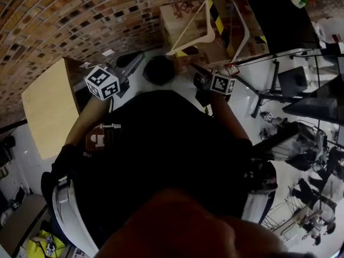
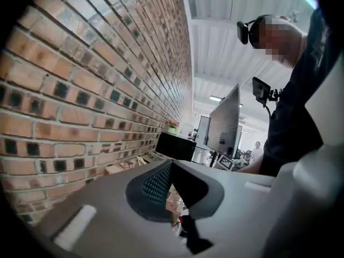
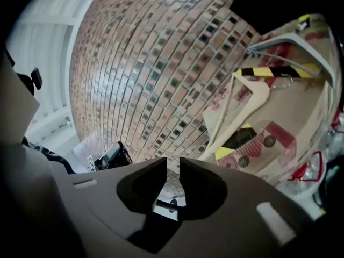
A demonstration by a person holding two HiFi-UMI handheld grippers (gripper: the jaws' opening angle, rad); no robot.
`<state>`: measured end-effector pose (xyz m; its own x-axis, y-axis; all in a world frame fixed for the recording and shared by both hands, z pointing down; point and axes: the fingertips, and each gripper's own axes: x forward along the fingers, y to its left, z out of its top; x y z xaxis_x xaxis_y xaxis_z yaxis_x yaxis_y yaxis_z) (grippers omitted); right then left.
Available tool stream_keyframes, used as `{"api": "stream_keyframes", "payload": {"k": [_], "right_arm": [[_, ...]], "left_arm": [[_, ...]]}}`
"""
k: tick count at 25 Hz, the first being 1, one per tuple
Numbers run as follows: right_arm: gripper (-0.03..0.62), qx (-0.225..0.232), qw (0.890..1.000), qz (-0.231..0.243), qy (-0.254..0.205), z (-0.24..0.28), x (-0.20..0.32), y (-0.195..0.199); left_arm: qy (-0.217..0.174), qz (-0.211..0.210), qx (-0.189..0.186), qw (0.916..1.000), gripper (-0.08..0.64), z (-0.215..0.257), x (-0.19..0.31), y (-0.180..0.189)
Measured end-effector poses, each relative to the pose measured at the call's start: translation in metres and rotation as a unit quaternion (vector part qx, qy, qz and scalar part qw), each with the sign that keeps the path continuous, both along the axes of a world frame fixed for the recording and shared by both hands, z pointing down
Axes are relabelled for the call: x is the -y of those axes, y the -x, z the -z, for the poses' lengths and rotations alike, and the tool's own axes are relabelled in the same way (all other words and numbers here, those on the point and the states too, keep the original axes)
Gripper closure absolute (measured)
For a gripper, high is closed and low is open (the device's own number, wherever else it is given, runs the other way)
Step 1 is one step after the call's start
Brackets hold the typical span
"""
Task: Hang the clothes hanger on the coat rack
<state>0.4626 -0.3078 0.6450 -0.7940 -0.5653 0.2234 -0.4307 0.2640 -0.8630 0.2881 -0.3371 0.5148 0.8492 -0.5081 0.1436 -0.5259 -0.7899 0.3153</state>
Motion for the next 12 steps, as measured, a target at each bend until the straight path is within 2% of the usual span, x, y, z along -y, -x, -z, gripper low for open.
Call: {"api": "stream_keyframes", "payload": {"k": [5,9,10,12], "right_arm": [[0.466,0.063,0.997,-0.018,0.045,-0.034,0.011,0.028],[0.451,0.068,0.985,-0.087,0.131,-0.074,0.017,0.039],[0.448,0.072,0.984,-0.097,0.133,-0.079,0.022,0.042],[0.442,0.091,0.985,-0.107,0.100,-0.084,0.034,0.051]], "left_arm": [[0.012,-0.066,0.013,0.9977,0.568,-0.020,0.033,-0.012],[0.033,-0.126,0.028,0.9911,0.568,-0.044,0.057,-0.013],[0.037,-0.142,0.030,0.9887,0.568,-0.049,0.062,-0.014],[0.044,-0.171,0.034,0.9837,0.568,-0.058,0.068,-0.016]]}}
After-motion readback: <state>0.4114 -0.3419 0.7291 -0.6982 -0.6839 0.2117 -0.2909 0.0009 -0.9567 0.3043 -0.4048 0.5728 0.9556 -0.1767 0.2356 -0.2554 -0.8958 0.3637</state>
